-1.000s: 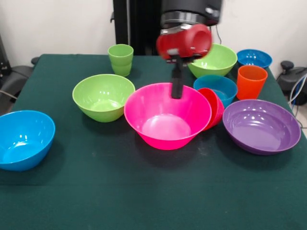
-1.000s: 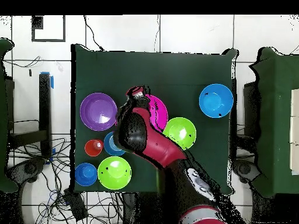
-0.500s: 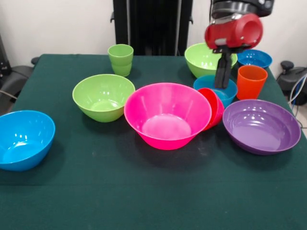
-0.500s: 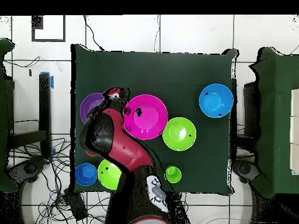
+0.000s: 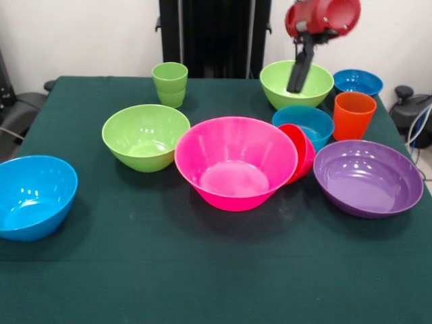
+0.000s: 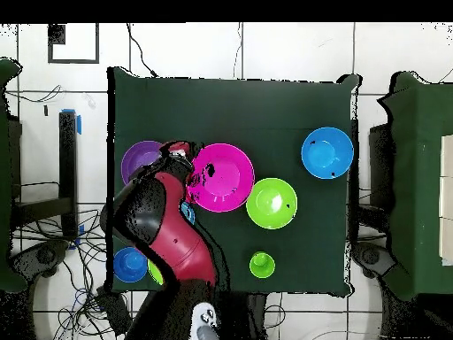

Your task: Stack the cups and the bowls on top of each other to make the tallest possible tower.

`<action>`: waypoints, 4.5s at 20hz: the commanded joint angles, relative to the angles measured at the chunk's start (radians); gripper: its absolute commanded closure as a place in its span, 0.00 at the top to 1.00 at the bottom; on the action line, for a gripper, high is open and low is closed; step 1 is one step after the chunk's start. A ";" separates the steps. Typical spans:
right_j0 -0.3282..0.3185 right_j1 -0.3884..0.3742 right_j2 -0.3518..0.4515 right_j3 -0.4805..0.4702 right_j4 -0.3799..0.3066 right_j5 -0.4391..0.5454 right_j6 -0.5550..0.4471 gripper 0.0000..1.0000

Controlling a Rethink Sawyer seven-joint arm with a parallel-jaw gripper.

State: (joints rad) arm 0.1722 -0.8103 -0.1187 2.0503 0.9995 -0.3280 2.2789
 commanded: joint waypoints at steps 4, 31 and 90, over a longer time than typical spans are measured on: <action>0.239 0.192 -0.570 -0.171 -0.001 0.595 0.070 0.00; 0.233 0.140 -0.727 -0.405 -0.350 1.084 0.109 0.00; -0.313 -0.218 -0.605 -0.519 -0.665 1.474 -0.264 0.00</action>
State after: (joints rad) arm -0.0768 -1.0172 -0.9012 1.5273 0.4248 1.0321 2.2805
